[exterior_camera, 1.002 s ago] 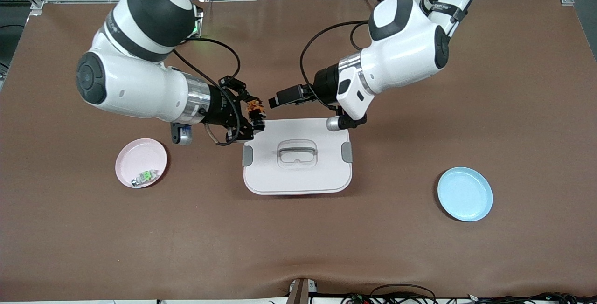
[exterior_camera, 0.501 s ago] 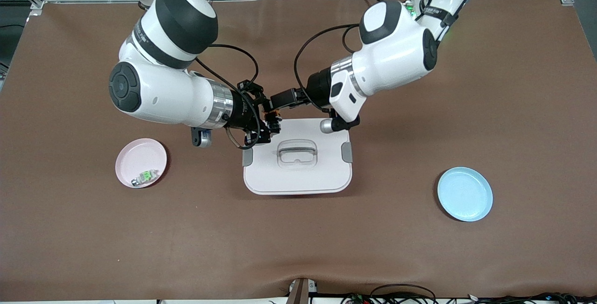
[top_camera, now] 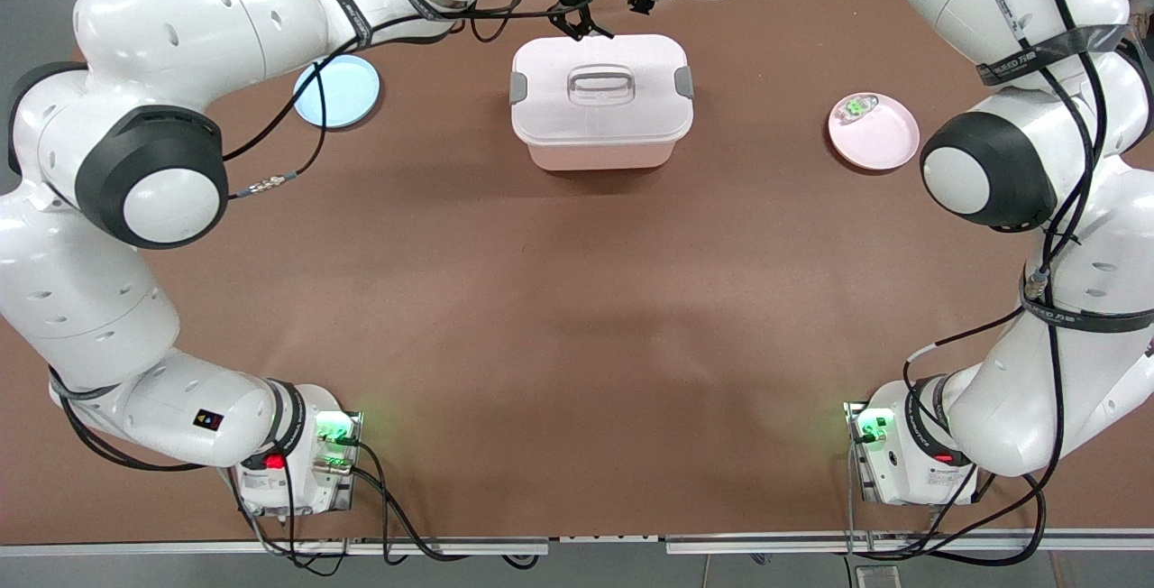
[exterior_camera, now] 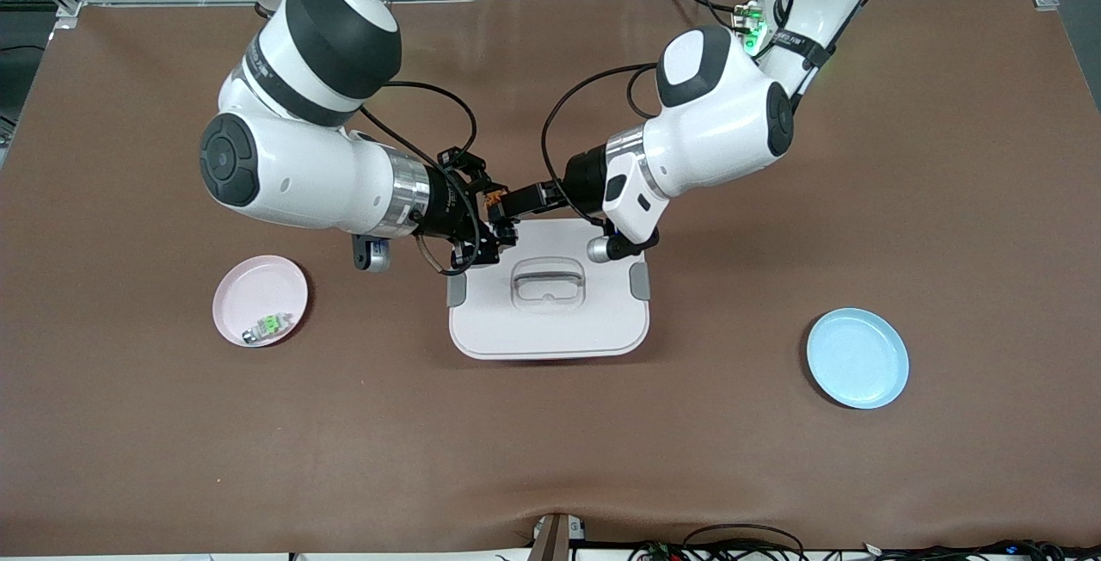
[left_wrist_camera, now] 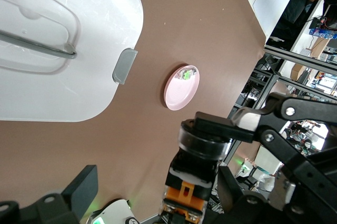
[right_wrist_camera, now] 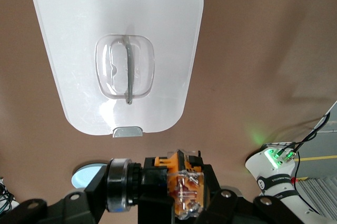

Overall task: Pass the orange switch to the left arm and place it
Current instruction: 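Carry the switch above the white box toward the left gripper, then grasp the switch with the left gripper and open the right gripper, then carry the switch toward the blue plate while the right gripper withdraws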

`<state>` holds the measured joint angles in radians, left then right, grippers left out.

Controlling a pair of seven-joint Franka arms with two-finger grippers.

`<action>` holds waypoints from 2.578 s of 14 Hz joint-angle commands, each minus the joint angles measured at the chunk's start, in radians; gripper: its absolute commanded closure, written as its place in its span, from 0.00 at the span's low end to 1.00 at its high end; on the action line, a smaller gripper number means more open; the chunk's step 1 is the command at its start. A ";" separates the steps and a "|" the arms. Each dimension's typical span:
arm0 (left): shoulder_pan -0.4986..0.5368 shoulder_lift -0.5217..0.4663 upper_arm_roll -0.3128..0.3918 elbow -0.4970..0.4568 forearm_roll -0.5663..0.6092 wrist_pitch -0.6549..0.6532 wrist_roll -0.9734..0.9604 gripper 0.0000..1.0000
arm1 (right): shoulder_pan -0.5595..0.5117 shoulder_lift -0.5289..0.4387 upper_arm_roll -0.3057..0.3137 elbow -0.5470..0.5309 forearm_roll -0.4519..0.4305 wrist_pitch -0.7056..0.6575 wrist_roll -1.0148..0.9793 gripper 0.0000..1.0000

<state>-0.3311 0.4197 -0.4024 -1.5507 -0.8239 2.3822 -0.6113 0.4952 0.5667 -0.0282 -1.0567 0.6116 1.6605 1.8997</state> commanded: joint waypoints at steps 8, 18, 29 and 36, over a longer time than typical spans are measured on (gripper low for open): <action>-0.022 0.007 0.000 0.020 -0.020 0.054 0.021 0.89 | 0.003 0.051 -0.003 0.093 0.033 0.004 0.059 1.00; -0.011 0.001 0.002 0.020 -0.011 0.057 0.022 1.00 | 0.002 0.058 -0.004 0.093 0.037 0.012 0.056 0.00; 0.058 -0.064 0.005 0.015 -0.004 -0.050 0.027 1.00 | -0.076 0.053 -0.010 0.093 0.034 -0.092 -0.157 0.00; 0.202 -0.151 0.010 0.017 0.078 -0.285 0.077 1.00 | -0.246 0.003 -0.021 0.093 -0.018 -0.324 -0.661 0.00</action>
<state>-0.1701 0.3136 -0.3936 -1.5233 -0.7606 2.1613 -0.5662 0.2883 0.5979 -0.0566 -0.9759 0.6225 1.3840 1.3615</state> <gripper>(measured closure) 0.648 0.000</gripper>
